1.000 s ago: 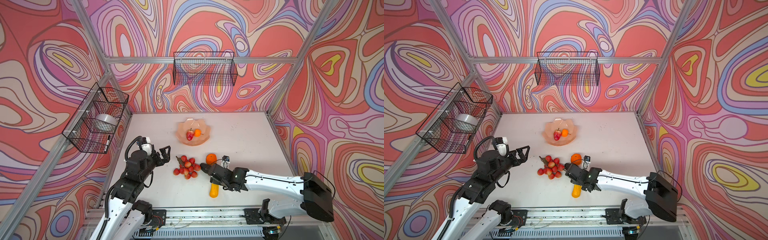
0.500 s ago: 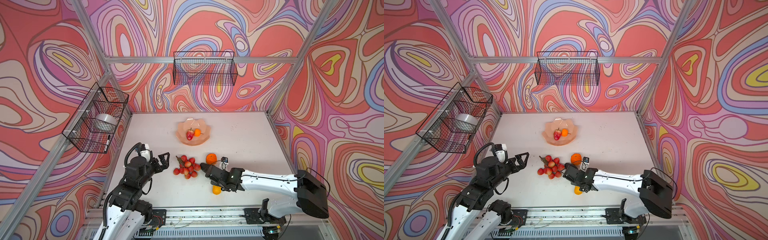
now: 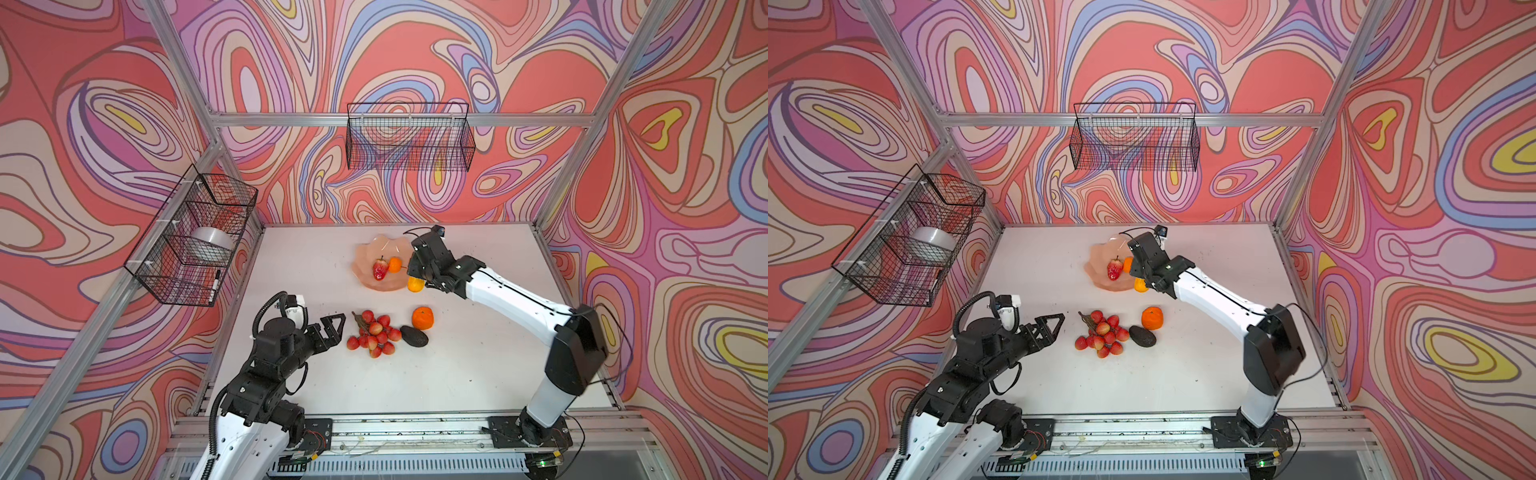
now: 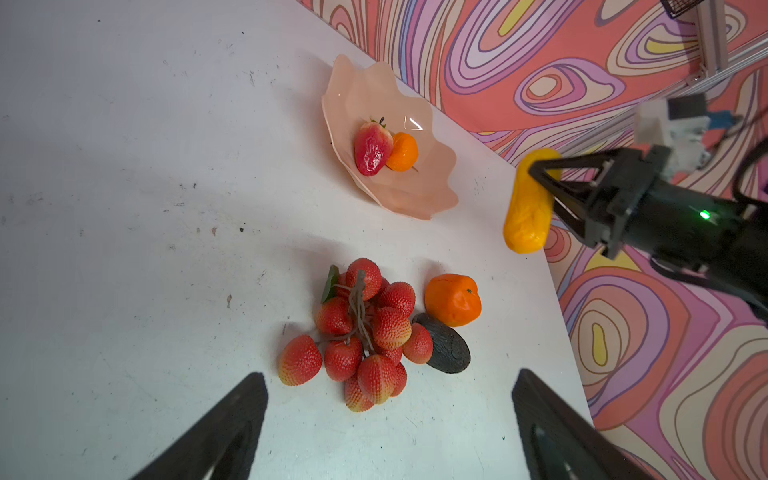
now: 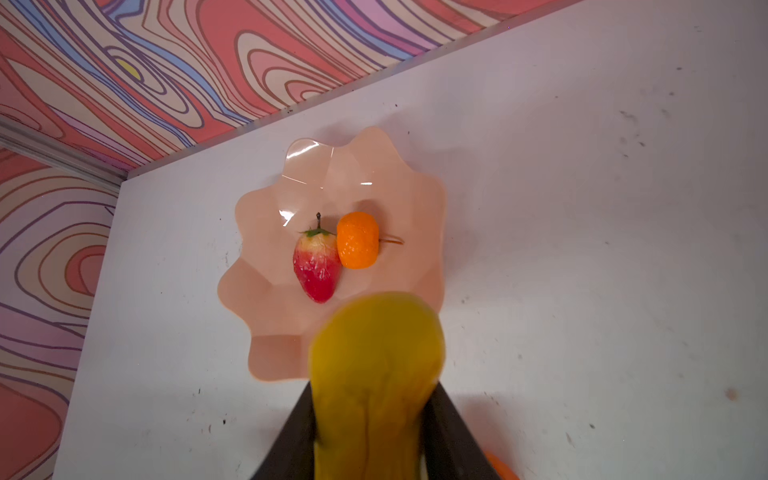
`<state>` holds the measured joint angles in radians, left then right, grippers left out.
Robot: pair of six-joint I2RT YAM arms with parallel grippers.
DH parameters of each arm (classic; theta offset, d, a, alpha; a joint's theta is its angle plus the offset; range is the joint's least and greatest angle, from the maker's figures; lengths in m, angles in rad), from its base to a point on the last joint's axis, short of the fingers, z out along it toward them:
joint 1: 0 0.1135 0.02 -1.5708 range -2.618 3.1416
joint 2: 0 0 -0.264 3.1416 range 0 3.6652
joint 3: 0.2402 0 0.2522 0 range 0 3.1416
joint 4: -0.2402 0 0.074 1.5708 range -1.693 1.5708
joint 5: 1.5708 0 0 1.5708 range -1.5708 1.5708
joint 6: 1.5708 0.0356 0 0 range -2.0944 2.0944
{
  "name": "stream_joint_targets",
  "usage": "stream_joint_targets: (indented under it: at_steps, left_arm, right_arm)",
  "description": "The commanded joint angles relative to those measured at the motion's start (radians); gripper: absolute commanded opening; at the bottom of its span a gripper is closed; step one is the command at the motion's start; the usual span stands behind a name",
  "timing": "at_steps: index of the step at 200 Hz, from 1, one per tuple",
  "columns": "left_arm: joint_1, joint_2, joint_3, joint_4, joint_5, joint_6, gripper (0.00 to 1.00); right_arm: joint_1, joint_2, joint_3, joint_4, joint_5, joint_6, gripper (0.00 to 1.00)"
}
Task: Place and organize the fake fruits in the fruit bowl
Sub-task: 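Lift the yellow fruit with the right gripper and set it in the bowl, then grasp the dark avocado with the left gripper while the right arm withdraws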
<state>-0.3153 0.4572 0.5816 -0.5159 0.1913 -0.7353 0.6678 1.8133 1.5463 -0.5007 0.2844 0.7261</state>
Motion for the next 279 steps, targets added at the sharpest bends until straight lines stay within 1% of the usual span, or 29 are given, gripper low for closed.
stream_joint_targets:
  at_steps: [1,38,83,104,126,145,166,175,187,201,215,242,255,279]
  left_arm:
    - [0.0,-0.014,-0.009,-0.035,0.043,-0.026,0.93]
    - [0.0,-0.02,-0.017,-0.047,0.1,-0.049,0.91]
    - [0.0,0.025,-0.002,-0.073,0.145,-0.023,0.89]
    - [-0.001,0.044,-0.003,-0.063,0.161,-0.022,0.88]
    - [-0.001,0.062,-0.002,-0.064,0.165,-0.021,0.88]
    - [-0.002,0.084,0.006,-0.061,0.186,-0.014,0.87]
    - [-0.035,0.12,0.028,-0.067,0.178,0.009,0.84]
    - [-0.069,0.139,0.047,-0.076,0.152,0.026,0.84]
    - [-0.141,0.177,0.073,-0.081,0.094,0.051,0.84]
    - [-0.234,0.24,0.104,-0.075,0.031,0.08,0.84]
    - [-0.31,0.319,0.146,-0.072,-0.008,0.11,0.84]
    - [-0.444,0.489,0.241,-0.07,-0.084,0.189,0.83]
    - [-0.503,0.579,0.289,-0.073,-0.116,0.226,0.84]
    - [-0.588,0.736,0.378,-0.087,-0.166,0.314,0.83]
  right_arm:
    - [-0.039,0.153,0.121,0.036,-0.09,-0.085,0.3]
    - [-0.068,0.356,0.299,0.031,-0.128,-0.071,0.3]
    - [-0.095,0.461,0.366,0.043,-0.16,-0.051,0.34]
    - [-0.1,0.485,0.389,0.035,-0.171,-0.046,0.43]
    - [-0.102,0.483,0.391,0.036,-0.185,-0.04,0.59]
    - [-0.109,0.444,0.382,0.048,-0.185,-0.043,0.64]
    - [-0.118,0.347,0.358,0.06,-0.164,-0.058,0.67]
    - [-0.12,0.282,0.318,0.078,-0.144,-0.071,0.69]
    - [-0.125,0.181,0.246,0.102,-0.119,-0.084,0.71]
    - [-0.128,0.046,0.124,0.137,-0.1,-0.092,0.75]
    - [-0.134,-0.108,-0.018,0.169,-0.089,-0.095,0.8]
    - [-0.136,-0.378,-0.305,0.199,-0.09,-0.092,0.93]
    - [-0.136,-0.501,-0.427,0.19,-0.084,-0.067,0.96]
    - [-0.137,-0.692,-0.6,0.119,-0.058,-0.004,0.96]
